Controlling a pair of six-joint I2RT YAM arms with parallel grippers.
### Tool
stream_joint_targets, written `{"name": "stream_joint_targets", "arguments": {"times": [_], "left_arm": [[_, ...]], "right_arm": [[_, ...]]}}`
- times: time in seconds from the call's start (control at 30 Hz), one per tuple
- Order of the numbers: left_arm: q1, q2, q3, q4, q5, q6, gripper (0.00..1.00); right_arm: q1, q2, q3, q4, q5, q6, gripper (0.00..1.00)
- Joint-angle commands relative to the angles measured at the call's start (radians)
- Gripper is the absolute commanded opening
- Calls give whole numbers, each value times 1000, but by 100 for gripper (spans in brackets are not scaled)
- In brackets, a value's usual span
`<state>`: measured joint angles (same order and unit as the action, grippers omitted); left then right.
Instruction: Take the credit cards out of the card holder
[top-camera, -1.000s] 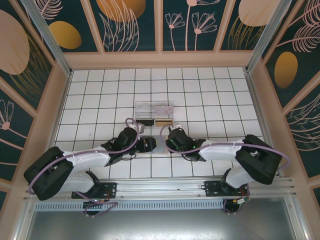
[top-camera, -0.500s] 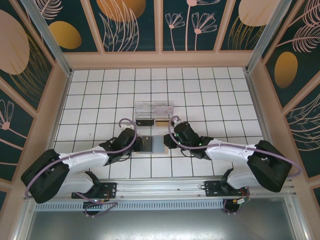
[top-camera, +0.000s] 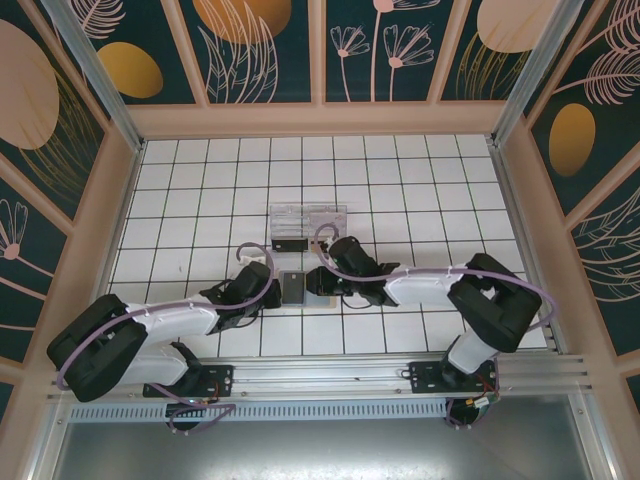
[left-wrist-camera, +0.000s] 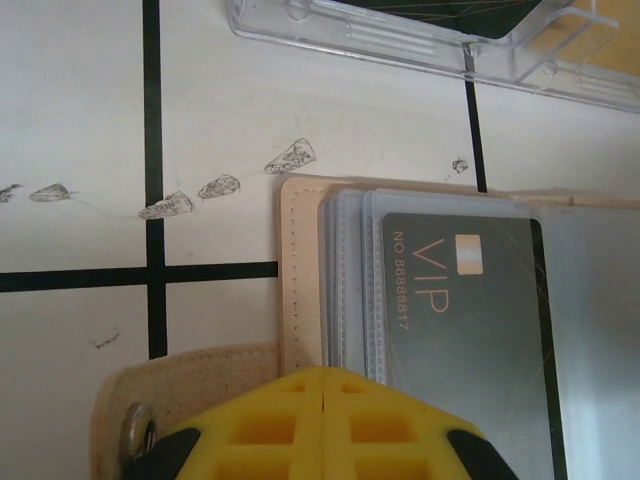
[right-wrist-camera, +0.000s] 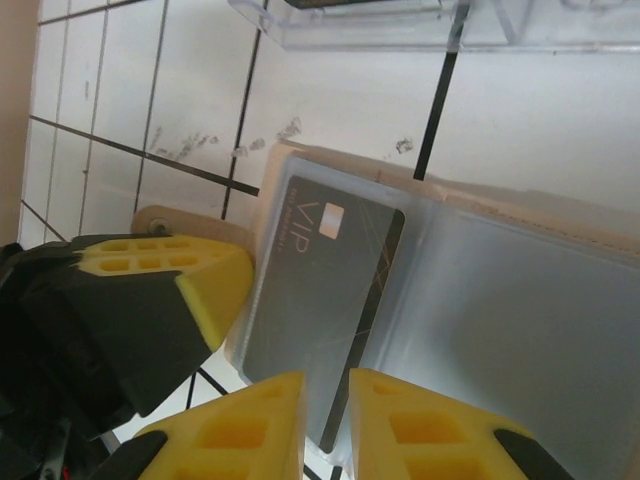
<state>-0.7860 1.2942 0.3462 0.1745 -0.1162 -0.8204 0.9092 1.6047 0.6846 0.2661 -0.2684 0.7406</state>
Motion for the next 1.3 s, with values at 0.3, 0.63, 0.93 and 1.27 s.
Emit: {"name": "stream_joint_targets", "arguments": {"times": [0.3, 0.63, 0.93, 1.27], "left_arm": [[4, 0, -42, 48, 57, -28, 6], [4, -6, -55, 65, 67, -31, 6], [4, -11, -60, 68, 69, -36, 5], [4, -8, -62, 69, 70, -39, 4]], "right_arm": [[-15, 87, 27, 40, -68, 76, 21], [-18, 116, 42, 59, -88, 89, 21], [-18, 135, 38, 66, -89, 102, 17], [-25, 116, 18, 39, -56, 109, 23]]}}
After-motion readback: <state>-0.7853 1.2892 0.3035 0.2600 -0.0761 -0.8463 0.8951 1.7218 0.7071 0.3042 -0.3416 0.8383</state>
